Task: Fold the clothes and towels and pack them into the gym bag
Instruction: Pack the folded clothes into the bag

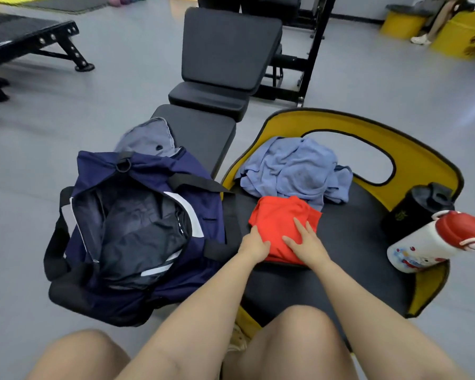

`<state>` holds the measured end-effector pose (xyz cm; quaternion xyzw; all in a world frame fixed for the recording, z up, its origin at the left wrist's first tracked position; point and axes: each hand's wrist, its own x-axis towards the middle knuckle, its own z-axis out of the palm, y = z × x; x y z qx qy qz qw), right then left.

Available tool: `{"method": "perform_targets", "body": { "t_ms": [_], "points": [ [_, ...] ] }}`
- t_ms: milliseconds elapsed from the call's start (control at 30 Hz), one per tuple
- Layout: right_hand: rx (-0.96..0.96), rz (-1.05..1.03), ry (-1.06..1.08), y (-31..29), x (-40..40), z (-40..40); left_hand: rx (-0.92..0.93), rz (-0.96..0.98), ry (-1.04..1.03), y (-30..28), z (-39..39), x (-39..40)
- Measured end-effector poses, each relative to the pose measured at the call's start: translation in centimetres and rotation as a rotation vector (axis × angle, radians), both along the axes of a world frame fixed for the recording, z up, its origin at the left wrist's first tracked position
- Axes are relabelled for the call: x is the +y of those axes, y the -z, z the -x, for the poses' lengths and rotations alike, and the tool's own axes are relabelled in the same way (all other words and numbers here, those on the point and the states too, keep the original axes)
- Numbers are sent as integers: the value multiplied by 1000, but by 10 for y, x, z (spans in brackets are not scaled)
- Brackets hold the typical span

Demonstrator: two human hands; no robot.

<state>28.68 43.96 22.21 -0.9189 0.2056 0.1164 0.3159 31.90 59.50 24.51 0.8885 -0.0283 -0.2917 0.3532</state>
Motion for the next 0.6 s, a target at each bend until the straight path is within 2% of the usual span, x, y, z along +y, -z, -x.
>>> {"method": "perform_targets", "body": {
  "t_ms": [100,200,300,400,467,533,600],
  "points": [
    [7,47,-67,0,10,-4,24,83,-154,6,-6,6],
    [51,67,-135,-2,23,-8,126,233,-296,4,-8,8],
    [95,87,-127,-3,28,-11,193,357,-403,1,-13,13],
    [-127,153,-124,-16,32,-4,286,527,-507,-11,-17,16],
    [-253,-17,-228,-29,35,5,339,626,-580,-20,-19,16],
    [-196,-68,-328,-40,37,14,389,699,-612,-32,-19,16],
    [-184,46,-338,-46,39,16,432,754,-608,-42,-16,16]
  ]
}}
